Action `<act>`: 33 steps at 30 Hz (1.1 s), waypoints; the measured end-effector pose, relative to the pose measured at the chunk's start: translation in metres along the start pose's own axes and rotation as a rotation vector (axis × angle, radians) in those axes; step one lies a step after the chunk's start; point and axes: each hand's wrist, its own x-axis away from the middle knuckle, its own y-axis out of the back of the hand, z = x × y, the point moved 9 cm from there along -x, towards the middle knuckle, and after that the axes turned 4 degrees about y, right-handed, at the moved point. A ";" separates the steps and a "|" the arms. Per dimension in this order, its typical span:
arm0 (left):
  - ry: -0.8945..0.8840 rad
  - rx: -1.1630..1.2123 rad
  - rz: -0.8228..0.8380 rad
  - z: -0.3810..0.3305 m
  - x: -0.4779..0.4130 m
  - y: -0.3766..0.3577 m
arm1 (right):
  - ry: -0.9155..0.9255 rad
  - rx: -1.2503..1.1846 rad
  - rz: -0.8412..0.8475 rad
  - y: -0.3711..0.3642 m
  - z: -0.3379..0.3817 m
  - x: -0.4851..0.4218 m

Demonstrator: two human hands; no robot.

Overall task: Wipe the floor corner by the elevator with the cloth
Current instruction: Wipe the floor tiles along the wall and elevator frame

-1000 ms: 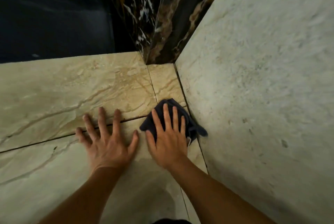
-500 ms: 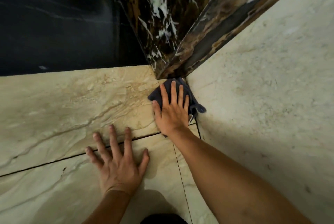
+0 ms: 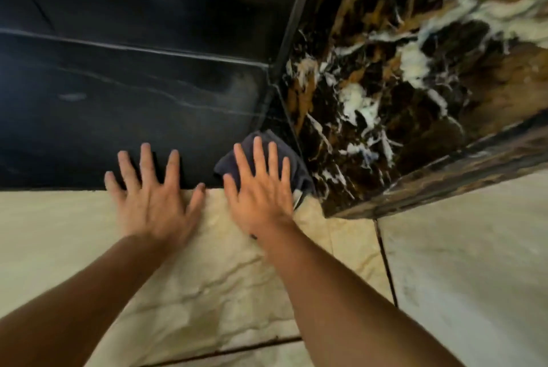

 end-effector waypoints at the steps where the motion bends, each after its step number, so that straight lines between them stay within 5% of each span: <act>1: 0.008 -0.024 -0.001 0.004 -0.013 0.003 | -0.018 0.013 0.009 0.001 -0.002 -0.020; 5: 0.003 -0.033 -0.001 0.006 -0.052 0.012 | -0.045 0.060 -0.044 0.004 -0.003 -0.027; 12: -0.006 0.012 0.036 0.004 -0.066 -0.003 | -0.170 0.158 -0.031 -0.028 -0.013 0.103; 23: 0.030 0.019 -0.027 -0.005 -0.062 0.006 | -0.010 0.058 0.063 0.012 0.015 -0.169; 30: 0.025 0.034 0.049 -0.001 -0.060 0.005 | -0.059 0.097 0.051 -0.015 -0.019 0.040; 33: 0.024 0.043 0.052 -0.001 -0.060 0.006 | -0.085 0.076 0.066 -0.019 -0.020 0.045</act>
